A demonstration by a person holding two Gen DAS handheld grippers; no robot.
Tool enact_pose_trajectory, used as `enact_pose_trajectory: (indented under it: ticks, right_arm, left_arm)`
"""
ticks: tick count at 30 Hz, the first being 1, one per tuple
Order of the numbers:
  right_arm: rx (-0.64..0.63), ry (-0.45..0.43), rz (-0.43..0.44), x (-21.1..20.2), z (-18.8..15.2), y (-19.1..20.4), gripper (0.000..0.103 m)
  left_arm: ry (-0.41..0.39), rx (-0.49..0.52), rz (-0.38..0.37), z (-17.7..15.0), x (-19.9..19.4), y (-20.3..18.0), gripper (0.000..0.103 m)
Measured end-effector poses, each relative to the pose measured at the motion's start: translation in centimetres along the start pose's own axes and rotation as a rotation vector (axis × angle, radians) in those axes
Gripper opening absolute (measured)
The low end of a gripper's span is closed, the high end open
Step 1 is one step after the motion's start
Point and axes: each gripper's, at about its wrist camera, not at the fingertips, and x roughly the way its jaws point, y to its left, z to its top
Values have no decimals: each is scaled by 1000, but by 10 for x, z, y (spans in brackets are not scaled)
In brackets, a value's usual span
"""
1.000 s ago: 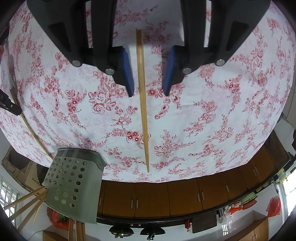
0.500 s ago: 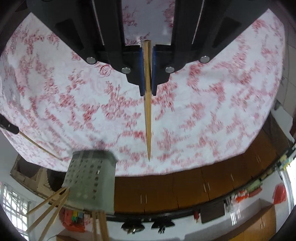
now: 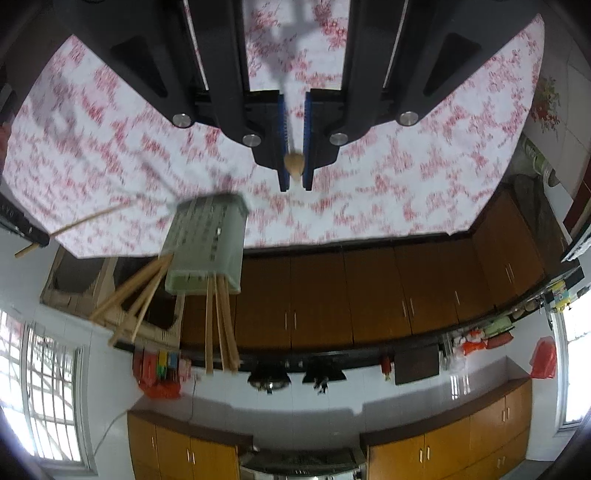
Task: Organize utensils
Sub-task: 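Lift the left gripper's chopstick upright above the holder while the right gripper lifts its own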
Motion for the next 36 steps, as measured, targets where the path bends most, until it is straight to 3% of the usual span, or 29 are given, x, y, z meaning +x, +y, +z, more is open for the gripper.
enact_pose_trajectory:
  ticks: [16,20,29,36]
  right_arm:
    - [16,-54,57,-14,33,12,7]
    - [42,-60,110,-26,52,11,7]
    - [54,-178,222,-70,120,9,7]
    - [30,-253,213,-69,159,17,7]
  left_arm:
    - [-93,-29,-25,39,-24,-5,8]
    - [-124,-26,-48,53,-37,-11,8]
    - [-269,-39,-126,120,-83,-34,8]
    - [-369,-51,-147,170,-99,-60,8]
